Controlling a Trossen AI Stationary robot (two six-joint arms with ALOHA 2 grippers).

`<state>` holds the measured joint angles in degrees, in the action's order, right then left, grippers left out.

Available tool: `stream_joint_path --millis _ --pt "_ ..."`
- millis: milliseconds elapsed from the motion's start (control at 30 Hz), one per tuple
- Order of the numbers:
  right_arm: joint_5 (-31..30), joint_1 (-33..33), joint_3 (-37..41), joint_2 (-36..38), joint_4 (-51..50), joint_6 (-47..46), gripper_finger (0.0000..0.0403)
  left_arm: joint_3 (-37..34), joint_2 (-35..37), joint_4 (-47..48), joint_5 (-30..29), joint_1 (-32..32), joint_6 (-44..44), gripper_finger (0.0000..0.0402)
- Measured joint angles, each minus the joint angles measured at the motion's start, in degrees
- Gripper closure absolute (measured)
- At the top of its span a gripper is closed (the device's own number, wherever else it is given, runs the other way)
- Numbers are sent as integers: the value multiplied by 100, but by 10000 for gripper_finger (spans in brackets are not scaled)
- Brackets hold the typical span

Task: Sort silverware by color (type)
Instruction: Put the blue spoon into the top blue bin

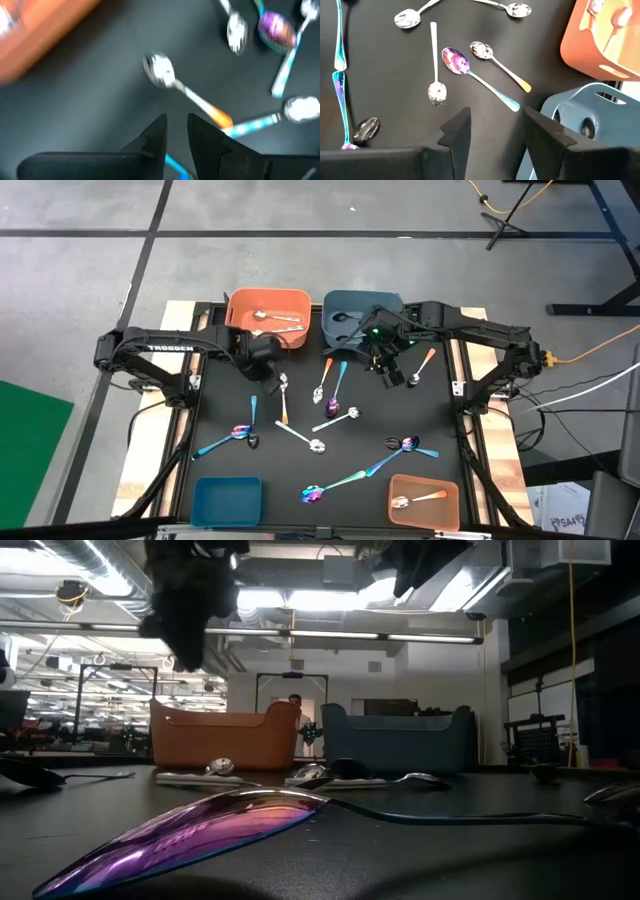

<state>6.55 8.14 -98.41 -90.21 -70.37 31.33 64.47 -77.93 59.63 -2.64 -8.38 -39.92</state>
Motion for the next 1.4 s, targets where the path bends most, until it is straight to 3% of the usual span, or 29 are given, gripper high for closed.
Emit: stream_joint_path --millis 233,833,1400 --pt "4 9 0 -2 1 2 237 0 0 684 47 409 -979 331" --pt "9 13 1 -2 48 2 237 1 -204 856 45 1288 -3898 331" --pt "11 13 2 -4 48 4 237 0 -1423 895 107 1761 -4096 331"
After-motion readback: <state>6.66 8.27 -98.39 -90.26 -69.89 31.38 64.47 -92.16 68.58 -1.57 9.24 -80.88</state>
